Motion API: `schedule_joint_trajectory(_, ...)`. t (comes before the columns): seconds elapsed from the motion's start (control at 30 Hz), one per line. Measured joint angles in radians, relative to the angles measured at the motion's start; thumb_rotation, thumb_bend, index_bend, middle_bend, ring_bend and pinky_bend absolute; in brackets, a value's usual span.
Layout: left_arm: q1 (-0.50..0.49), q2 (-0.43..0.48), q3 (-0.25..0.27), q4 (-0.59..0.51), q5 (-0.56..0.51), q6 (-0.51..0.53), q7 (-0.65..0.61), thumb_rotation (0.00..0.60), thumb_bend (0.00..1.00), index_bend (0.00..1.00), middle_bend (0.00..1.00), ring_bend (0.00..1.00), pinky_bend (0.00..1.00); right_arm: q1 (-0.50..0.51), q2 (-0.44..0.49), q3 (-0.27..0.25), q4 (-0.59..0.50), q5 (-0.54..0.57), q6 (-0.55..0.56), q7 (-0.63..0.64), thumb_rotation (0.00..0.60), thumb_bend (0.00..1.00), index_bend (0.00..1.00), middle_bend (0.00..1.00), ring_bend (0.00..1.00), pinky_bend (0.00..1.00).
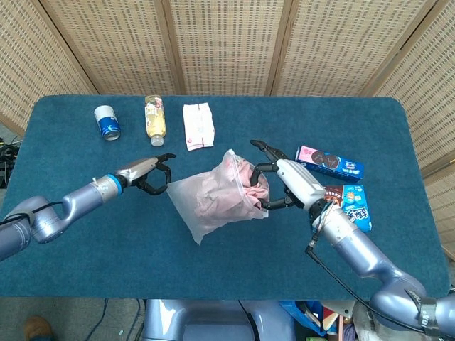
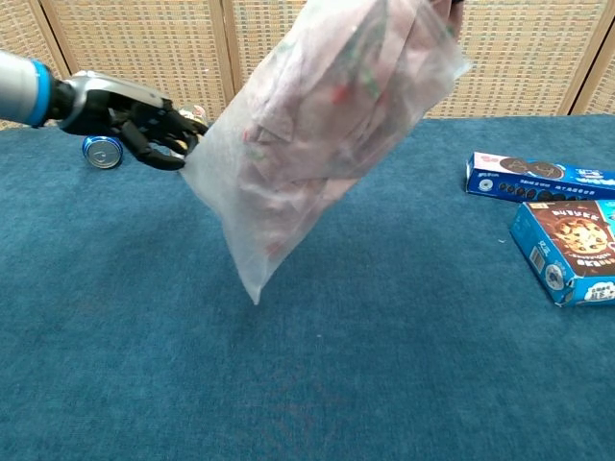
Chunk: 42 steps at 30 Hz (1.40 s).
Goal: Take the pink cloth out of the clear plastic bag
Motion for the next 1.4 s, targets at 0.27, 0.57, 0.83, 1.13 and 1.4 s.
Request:
schedule_joint_trajectory(0.27, 0.052, 0.058, 0.035, -0.024, 0.012, 0.023, 0.002, 0.600, 0.74, 0.81, 0.00, 0.00, 0.00, -0.019, -0.097, -0.027, 0.105, -0.024, -0.017, 0.063, 0.600, 0.72, 0.74, 0.00, 0.00, 0.00)
schedule_joint_trajectory(0.57, 0.099, 0.087, 0.062, -0.020, 0.026, 0.044, -0.021, 0.600, 0.76, 0.82, 0.00, 0.00, 0.00, -0.040, -0.181, -0.051, 0.238, -0.035, -0.049, 0.119, 0.600, 0.72, 0.74, 0.00, 0.00, 0.00)
schedule_joint_trajectory(0.83, 0.131, 0.116, 0.099, -0.003, 0.044, 0.046, -0.045, 0.600, 0.78, 0.82, 0.00, 0.00, 0.00, -0.054, -0.235, -0.073, 0.342, -0.021, -0.079, 0.143, 0.600, 0.72, 0.74, 0.00, 0.00, 0.00)
schedule_joint_trajectory(1.13, 0.175, 0.148, 0.135, 0.063, 0.043, 0.030, -0.034, 0.600, 0.78, 0.82, 0.00, 0.00, 0.00, -0.075, -0.247, -0.080, 0.417, 0.007, -0.094, 0.135, 0.600, 0.72, 0.74, 0.00, 0.00, 0.00)
schedule_joint_trajectory(1.4, 0.221, 0.188, 0.131, 0.106, -0.003, 0.014, 0.026, 0.600, 0.80, 0.82, 0.00, 0.00, 0.00, -0.088, -0.244, -0.080, 0.437, 0.031, -0.096, 0.106, 0.600, 0.72, 0.74, 0.00, 0.00, 0.00)
